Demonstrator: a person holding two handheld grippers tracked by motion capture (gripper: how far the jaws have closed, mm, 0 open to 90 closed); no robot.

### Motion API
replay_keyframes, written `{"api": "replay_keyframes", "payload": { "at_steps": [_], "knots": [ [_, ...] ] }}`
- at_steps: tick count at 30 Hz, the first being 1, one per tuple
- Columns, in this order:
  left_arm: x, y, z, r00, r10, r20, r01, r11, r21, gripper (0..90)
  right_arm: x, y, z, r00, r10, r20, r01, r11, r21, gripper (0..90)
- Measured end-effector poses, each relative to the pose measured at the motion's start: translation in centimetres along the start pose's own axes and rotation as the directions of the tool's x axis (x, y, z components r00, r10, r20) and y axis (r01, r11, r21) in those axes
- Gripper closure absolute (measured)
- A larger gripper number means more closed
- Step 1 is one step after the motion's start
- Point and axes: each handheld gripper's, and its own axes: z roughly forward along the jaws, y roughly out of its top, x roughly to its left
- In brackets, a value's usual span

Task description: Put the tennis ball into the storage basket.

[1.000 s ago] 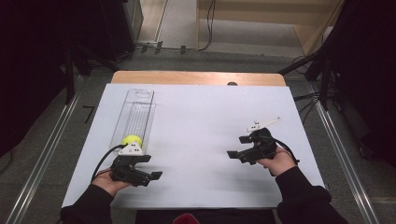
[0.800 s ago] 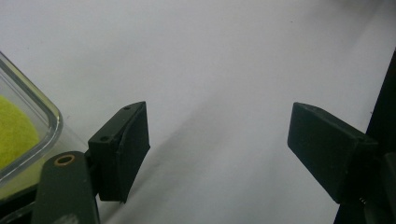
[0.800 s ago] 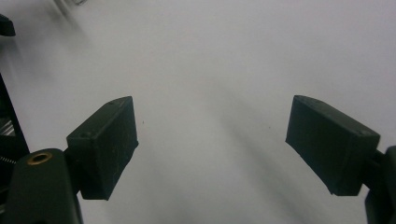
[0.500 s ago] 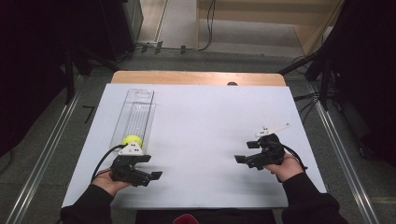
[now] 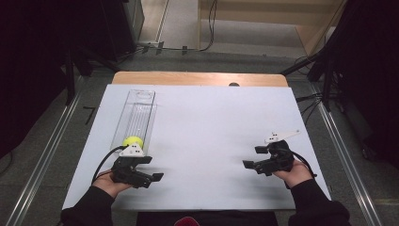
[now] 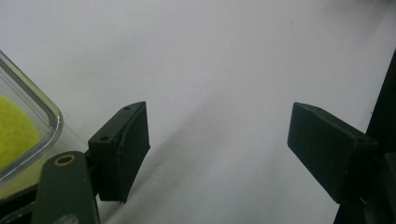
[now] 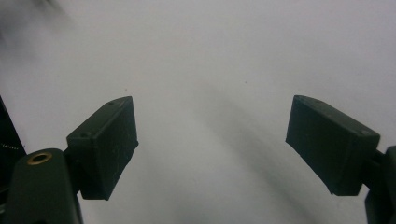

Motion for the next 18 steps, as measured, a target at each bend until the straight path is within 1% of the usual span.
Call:
{"api": "replay_keyframes", "payload": {
  "at_steps": [3,10,18],
  "knots": [
    [0.0,0.0,0.0,1.0000,0.000,0.000,0.000,1.0000,0.000,21.2,-0.2,-0.4,-0.2,0.9999,0.009,0.008,-0.009,1.000,-0.003,14.5],
    [0.0,0.0,0.0,1.0000,0.000,0.001,0.000,1.0000,-0.002,21.2,-0.5,-1.2,-0.8,0.9997,0.012,0.020,-0.012,1.000,-0.014,14.5],
    [0.0,0.0,0.0,1.0000,0.000,0.000,0.000,1.0000,-0.002,21.2,-0.6,-1.9,-1.0,0.9997,0.016,0.017,-0.016,1.000,-0.008,14.5]
  ]
}}
